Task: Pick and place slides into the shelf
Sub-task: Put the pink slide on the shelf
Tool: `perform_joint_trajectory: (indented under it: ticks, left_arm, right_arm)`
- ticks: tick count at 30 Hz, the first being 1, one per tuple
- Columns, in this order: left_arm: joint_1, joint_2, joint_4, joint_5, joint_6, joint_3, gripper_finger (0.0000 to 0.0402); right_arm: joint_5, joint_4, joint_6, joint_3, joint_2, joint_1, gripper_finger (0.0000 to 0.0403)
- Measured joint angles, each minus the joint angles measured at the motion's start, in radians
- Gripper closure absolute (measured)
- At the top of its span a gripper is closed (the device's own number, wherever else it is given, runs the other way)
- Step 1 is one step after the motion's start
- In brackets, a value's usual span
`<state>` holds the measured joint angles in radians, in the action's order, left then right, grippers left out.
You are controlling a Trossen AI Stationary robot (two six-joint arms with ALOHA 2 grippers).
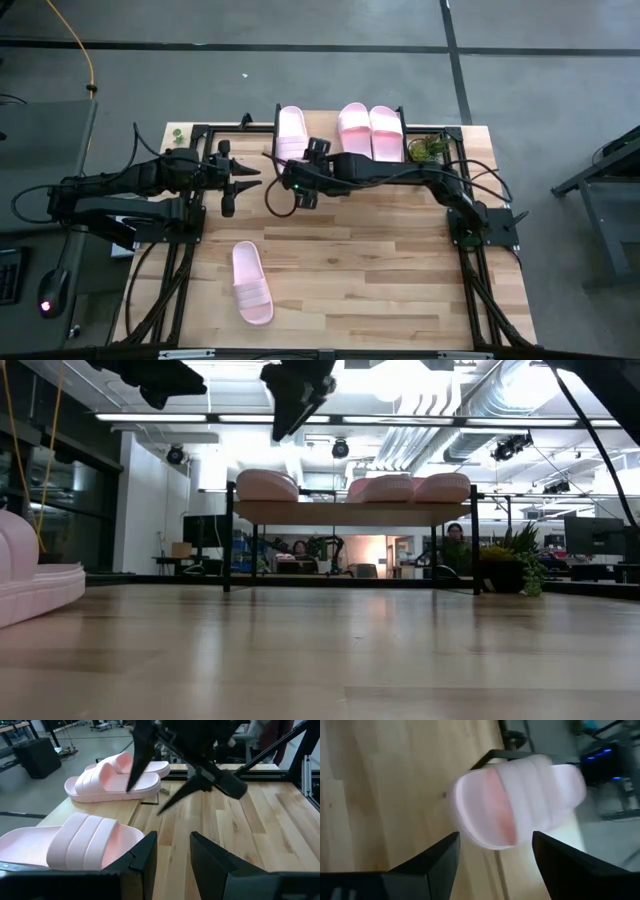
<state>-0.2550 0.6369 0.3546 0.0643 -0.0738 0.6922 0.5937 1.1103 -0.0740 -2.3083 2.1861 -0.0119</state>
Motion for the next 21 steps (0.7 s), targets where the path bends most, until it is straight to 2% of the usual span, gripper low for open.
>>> perform_joint_trajectory:
  ticks: [8, 16, 21]
  left_arm:
    - [0.0, 0.0, 0.0, 0.0, 0.0, 0.0, 0.03]
    - [0.0, 0.0, -0.001, 0.0, 0.0, 0.0, 0.03]
    - [0.0, 0.0, -0.001, -0.001, 0.0, 0.0, 0.03]
  right_arm:
    - [-0.021, -0.047, -0.038, 0.0, 0.035, 0.027, 0.0163]
    - [0.058, -0.067, -0.065, 0.0, 0.067, 0.067, 0.0163]
    - [0.037, -0.09, -0.063, 0.0, 0.067, 0.084, 0.0163]
